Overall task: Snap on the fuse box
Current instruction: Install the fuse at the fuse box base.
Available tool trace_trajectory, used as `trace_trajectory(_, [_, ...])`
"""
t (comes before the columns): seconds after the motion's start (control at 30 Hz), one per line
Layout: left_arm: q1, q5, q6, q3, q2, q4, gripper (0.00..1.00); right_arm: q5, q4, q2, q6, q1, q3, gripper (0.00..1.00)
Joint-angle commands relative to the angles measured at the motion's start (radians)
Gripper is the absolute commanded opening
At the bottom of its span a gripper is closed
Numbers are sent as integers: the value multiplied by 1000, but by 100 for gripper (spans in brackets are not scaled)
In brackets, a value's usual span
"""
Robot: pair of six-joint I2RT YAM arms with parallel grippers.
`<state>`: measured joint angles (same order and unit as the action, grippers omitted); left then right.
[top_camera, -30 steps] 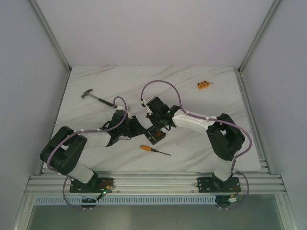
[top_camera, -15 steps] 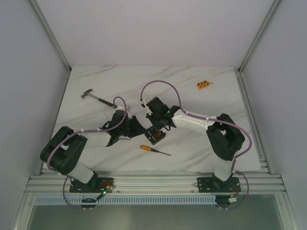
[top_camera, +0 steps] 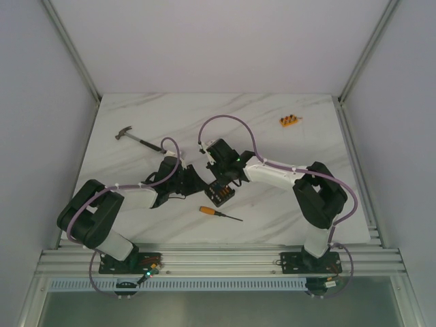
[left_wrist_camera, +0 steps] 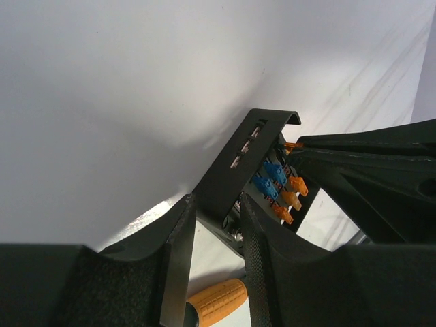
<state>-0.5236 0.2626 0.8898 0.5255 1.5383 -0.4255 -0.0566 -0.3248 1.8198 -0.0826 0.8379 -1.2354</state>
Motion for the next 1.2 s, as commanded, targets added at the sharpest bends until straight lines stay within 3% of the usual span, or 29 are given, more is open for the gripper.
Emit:
trace_trajectory(0.0, [4, 17, 6, 14, 9, -17, 42, -2, -38, -15, -15, 15, -16, 0])
trace_trajectory(0.5, [0, -8, 30, -29, -87, 37, 46, -9, -30, -15, -11, 15, -1, 0])
trace_trajectory(1.17, [-24, -22, 55, -27, -19, 38, 26, 6, -25, -20, -9, 17, 2, 0])
